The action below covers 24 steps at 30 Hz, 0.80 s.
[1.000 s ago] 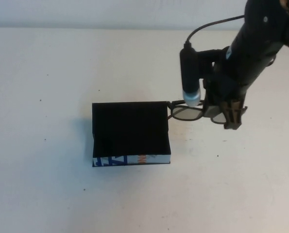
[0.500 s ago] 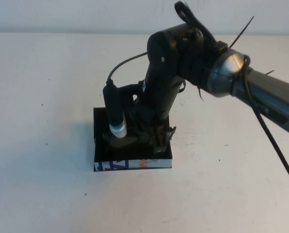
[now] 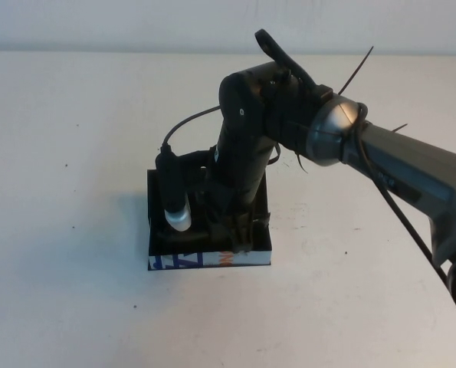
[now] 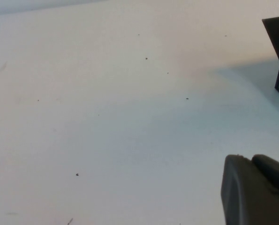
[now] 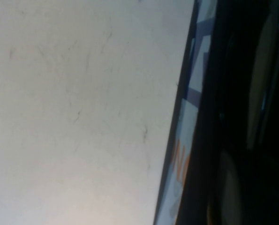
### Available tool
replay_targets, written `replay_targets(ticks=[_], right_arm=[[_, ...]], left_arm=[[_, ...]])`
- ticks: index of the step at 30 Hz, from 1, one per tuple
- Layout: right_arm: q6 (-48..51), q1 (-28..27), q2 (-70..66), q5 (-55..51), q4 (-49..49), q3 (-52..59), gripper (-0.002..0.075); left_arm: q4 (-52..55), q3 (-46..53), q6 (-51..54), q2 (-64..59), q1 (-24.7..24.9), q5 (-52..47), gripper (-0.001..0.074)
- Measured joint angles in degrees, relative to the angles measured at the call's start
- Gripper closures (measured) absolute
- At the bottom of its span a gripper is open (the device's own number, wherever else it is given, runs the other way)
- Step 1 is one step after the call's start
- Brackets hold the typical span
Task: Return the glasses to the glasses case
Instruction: Place the glasses in the glasses case
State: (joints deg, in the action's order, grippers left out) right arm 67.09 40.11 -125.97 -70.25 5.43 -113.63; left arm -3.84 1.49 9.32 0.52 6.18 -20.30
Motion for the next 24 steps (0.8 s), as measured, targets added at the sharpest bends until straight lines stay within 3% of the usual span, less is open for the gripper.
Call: replay_targets(ticks=[24], right_arm=[[-3.3,0.6,-1.1,-0.1,2.0,-4.8,0.0721]], left_arm=[[0.0,0.0,0.0,0.0,0.0,0.0,0.0736]])
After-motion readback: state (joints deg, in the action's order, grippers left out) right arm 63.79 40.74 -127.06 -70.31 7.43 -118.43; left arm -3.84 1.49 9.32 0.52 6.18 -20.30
